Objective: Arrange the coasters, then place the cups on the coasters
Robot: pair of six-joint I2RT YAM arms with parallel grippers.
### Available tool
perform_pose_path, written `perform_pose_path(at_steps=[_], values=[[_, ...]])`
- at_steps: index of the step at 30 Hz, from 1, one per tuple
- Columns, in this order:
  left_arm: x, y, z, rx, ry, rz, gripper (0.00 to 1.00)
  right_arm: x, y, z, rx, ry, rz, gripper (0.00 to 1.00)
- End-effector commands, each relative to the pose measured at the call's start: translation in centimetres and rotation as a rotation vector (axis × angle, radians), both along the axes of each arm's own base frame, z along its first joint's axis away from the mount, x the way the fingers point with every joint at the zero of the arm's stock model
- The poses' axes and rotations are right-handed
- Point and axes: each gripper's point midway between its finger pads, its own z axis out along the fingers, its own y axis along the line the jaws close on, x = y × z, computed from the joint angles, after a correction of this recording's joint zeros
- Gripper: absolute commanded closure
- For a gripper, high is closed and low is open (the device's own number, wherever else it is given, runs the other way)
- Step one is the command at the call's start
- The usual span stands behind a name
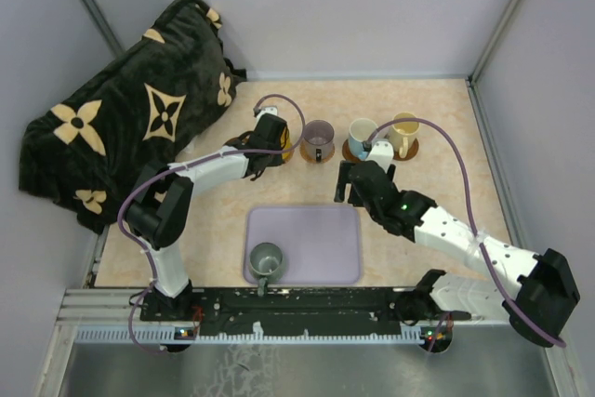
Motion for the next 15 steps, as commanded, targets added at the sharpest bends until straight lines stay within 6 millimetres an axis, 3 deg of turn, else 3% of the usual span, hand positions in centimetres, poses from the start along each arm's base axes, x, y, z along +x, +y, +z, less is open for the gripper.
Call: perform_pose_path(at_steps=[1, 9, 15], values=[[1.4, -0.8, 2.2, -0.045, -0.079, -0.003, 1.00, 0.6, 1.0, 1.5, 0.050, -0.039, -0.001, 0.20], [1.2, -0.5, 1.5, -0.031, -0.062, 0.008, 0.93, 0.6, 1.0, 1.1, 0.046, -0.034, 0.000, 0.20], [0.9, -0.3, 1.0, -0.023, -0.047, 0.015, 0.78, 0.5, 1.0, 0.8, 0.043, -0.026, 0.003, 0.19]])
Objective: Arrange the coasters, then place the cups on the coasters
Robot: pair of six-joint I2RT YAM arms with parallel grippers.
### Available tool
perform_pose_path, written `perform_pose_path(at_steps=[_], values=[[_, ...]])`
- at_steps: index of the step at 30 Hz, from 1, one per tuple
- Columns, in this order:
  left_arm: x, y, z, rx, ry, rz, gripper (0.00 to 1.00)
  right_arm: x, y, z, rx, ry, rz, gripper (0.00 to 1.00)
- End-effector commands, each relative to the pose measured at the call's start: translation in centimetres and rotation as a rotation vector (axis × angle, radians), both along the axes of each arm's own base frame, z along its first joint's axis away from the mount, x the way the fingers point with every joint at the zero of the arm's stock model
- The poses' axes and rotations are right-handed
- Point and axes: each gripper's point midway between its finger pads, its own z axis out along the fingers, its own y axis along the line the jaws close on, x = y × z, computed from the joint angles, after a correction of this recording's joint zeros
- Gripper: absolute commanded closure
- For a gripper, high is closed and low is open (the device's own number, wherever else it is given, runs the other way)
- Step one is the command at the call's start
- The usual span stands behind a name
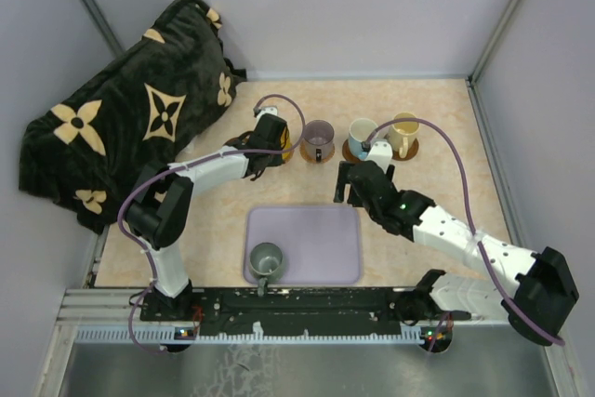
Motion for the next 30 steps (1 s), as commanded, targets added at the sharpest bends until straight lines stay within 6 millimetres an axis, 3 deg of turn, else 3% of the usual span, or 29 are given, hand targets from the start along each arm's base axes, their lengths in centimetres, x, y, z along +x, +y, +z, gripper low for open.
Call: perform_pose_path(at_steps=[1, 11, 17, 20, 25, 30], values=[[1.0, -0.3, 1.0, -0.023, -0.048, 0.016, 0.77, 0.5, 0.9, 1.0, 0.049, -0.033, 0.001, 0.20], [0.9, 0.2, 0.6, -0.007, -0.042, 0.032, 0.59, 0.5, 1.0, 0.9, 0.048, -0.028, 0.005, 0.20], [0.8, 0.4, 0.6, -0.001, -0.041, 0.040, 0.54, 0.5, 1.2, 0.9, 0.050, -0.026, 0.007, 0.19], [0.8, 0.5, 0.9, -0.001, -0.044, 0.047, 0.46, 0.5, 1.2, 0.9, 0.049, -0.025, 0.008, 0.19], [0.6, 0.8, 2.3, -0.008, -0.066, 0.057, 0.34, 0.5, 1.1, 1.0, 0.051, -0.026, 0.008, 0.19], [0.3, 1.3, 5.2, -0.027, -0.118, 0.063, 0.28, 0.4, 1.1, 1.0, 0.052, -0.026, 0.008, 0.19]])
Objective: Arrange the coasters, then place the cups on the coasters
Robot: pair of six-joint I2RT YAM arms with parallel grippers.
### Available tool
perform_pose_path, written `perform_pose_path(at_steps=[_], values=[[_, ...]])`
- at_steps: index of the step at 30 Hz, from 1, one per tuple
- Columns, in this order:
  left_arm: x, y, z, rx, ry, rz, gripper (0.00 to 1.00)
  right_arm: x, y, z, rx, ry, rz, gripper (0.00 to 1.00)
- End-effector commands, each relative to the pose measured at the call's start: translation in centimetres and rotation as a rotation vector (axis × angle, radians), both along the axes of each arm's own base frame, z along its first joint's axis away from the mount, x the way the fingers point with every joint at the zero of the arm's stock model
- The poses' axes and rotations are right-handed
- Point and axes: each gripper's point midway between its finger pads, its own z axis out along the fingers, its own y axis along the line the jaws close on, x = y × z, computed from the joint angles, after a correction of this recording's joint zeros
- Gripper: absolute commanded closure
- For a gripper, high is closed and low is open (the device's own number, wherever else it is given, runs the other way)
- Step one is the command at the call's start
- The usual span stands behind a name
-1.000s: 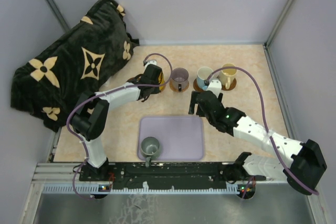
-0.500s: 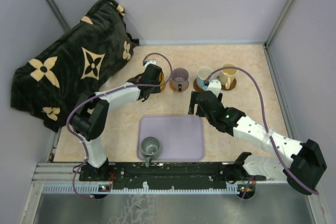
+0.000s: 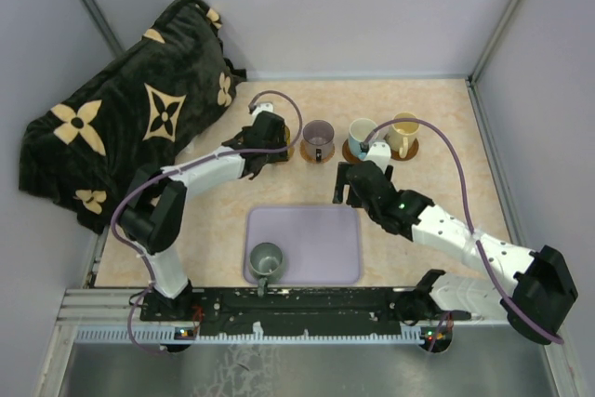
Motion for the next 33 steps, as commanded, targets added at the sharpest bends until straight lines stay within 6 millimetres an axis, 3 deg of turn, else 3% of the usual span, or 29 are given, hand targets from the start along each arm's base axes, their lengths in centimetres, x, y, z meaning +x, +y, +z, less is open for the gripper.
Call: perform_pose_path(at_steps=[1, 5, 8, 13, 15, 22, 29, 33], values=[[-0.2, 0.6, 5.0, -0.041, -0.098, 0.019, 0.27, 0.6, 0.8, 1.4, 0.054, -0.042, -0.006, 0.19], [-1.4, 1.1, 7.6, -0.051, -0.138, 0.011, 0.23, 0.6, 0.8, 1.5, 0.052, -0.044, -0.007, 0.19], [-3.6, 1.6, 8.6, -0.045, -0.147, -0.016, 0.23, 0.7, 0.5, 1.6, 0.039, -0.046, -0.019, 0.18], [-9.6, 2.3, 8.7, -0.017, -0.125, -0.096, 0.22, 1.1, -0.1, 2.0, 0.000, -0.051, -0.046, 0.13], [-12.4, 2.5, 8.4, -0.016, -0.111, -0.133, 0.21, 1.4, -0.7, 2.1, -0.022, -0.051, -0.075, 0.02], [-21.4, 3.3, 8.0, -0.156, -0.044, -0.205, 0.15, 3.3, -3.3, 1.4, -0.015, 0.000, -0.167, 0.01], [-25.1, 4.7, 8.6, -0.235, 0.020, -0.237, 0.11, 3.4, -3.9, 0.9, -0.032, 0.000, -0.175, 0.01], [-27.6, 4.8, 7.8, -0.235, 0.113, -0.291, 0.12, 2.9, -3.9, -0.4, -0.033, 0.031, -0.178, 0.01]])
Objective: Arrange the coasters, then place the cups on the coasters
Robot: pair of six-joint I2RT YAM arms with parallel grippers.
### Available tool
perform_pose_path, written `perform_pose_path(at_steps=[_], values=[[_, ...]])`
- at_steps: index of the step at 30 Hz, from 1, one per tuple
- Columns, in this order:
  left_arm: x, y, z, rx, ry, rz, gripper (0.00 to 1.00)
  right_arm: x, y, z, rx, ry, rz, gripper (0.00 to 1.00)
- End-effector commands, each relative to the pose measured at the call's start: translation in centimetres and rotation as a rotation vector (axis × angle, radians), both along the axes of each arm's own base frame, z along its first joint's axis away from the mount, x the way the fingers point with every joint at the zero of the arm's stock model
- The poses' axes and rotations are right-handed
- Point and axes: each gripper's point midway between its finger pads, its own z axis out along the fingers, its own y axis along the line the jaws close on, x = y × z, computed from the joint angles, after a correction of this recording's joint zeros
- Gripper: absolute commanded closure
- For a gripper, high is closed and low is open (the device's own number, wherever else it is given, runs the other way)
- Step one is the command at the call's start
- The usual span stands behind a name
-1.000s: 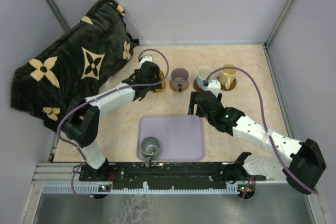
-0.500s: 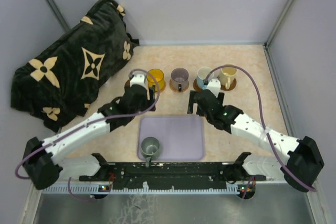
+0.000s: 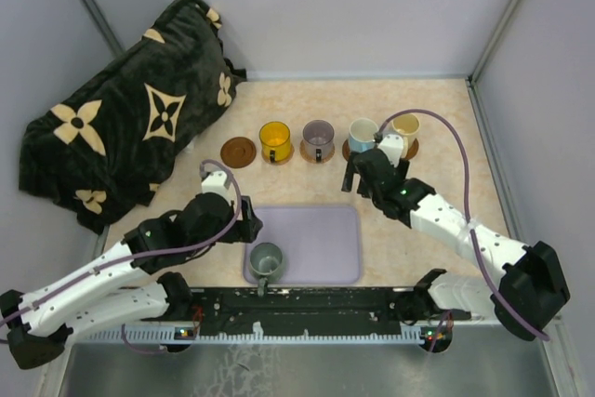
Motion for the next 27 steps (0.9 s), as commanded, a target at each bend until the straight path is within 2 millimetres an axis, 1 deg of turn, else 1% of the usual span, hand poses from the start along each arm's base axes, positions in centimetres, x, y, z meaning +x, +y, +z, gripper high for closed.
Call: perform_pose_path(at_steps=[1, 4, 6, 8, 11, 13, 16, 19, 22, 27], values=[[-3.5, 0.5, -1.3, 0.016, 0.139, -0.068, 0.12, 0.2, 0.3, -0.1, 0.033, -0.004, -0.019, 0.01], [-4.9, 0.3, -1.0, -0.022, 0.177, -0.098, 0.12, -0.3, -0.1, -1.0, 0.031, 0.015, -0.030, 0.01], [-5.6, 0.0, -0.5, -0.046, 0.188, -0.120, 0.09, -0.5, -0.2, -1.3, 0.028, 0.020, -0.033, 0.01], [-6.2, -0.3, -0.5, -0.052, 0.208, -0.144, 0.07, -0.5, -0.3, -1.4, 0.027, 0.021, -0.036, 0.01], [-7.6, -1.0, -2.2, -0.026, 0.275, -0.180, 0.07, -0.4, -0.4, -1.3, 0.028, 0.014, -0.042, 0.01], [-9.0, -1.7, -3.1, -0.005, 0.308, -0.214, 0.07, -0.4, -0.4, -1.2, 0.028, 0.010, -0.046, 0.01], [-10.5, -2.5, -4.0, 0.037, 0.312, -0.233, 0.07, -0.3, -0.4, -1.2, 0.026, 0.009, -0.044, 0.01], [-11.9, -2.9, -5.3, 0.115, 0.330, -0.240, 0.06, -0.2, 0.0, -1.3, 0.032, 0.008, -0.026, 0.01], [-12.3, -2.7, -6.5, 0.198, 0.333, -0.212, 0.05, -0.1, 0.4, -1.7, 0.042, 0.017, -0.014, 0.01], [-12.6, -3.1, -7.9, 0.227, 0.342, -0.201, 0.06, -0.2, 0.9, -2.1, 0.068, 0.023, 0.000, 0.02]])
